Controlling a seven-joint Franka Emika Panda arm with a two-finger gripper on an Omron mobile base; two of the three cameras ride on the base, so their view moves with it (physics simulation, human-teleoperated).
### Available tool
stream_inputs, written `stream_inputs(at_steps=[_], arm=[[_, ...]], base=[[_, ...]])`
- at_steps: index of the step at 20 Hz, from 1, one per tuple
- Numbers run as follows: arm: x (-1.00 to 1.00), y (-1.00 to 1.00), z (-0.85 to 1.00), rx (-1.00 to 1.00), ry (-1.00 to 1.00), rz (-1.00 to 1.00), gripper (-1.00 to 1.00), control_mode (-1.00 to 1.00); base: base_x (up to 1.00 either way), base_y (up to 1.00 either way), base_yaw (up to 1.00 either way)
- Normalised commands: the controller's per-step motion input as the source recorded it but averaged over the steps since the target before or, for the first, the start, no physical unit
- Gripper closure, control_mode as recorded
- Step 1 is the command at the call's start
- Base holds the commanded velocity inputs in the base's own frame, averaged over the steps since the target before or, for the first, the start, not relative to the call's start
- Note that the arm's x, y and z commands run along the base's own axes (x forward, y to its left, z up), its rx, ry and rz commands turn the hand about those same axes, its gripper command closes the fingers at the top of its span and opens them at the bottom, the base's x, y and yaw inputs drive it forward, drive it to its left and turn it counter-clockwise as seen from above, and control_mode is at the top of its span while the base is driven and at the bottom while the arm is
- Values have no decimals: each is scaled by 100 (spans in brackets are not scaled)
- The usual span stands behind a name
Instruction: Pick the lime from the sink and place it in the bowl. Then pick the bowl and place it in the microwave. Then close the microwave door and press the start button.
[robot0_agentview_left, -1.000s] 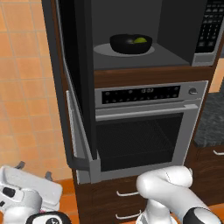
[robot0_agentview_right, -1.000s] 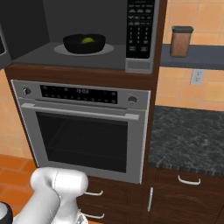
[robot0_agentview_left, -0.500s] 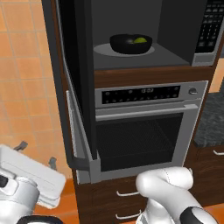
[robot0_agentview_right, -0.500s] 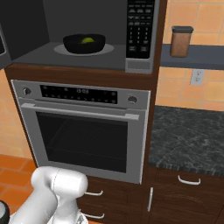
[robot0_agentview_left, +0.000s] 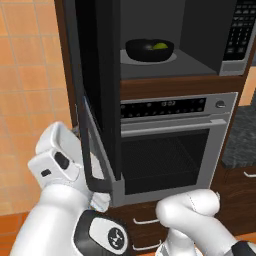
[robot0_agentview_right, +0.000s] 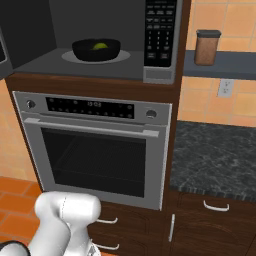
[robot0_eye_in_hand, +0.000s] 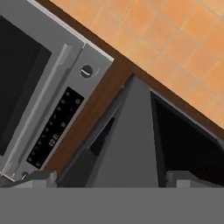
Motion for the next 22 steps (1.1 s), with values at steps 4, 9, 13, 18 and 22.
stream_inputs(at_steps=[4, 9, 13, 18, 22], arm=[[12, -100, 31, 17, 3, 0, -100, -100], [43, -100, 25, 19, 11, 0, -100, -100], [97, -100, 16, 14, 29, 0, -100, -100], [100, -100, 12, 8, 30, 0, -100, -100], [100, -100, 15, 6, 21, 3, -100, -100]], base=[[0, 0, 0], [0, 0, 0], [0, 0, 0], [0, 0, 0], [0, 0, 0]])
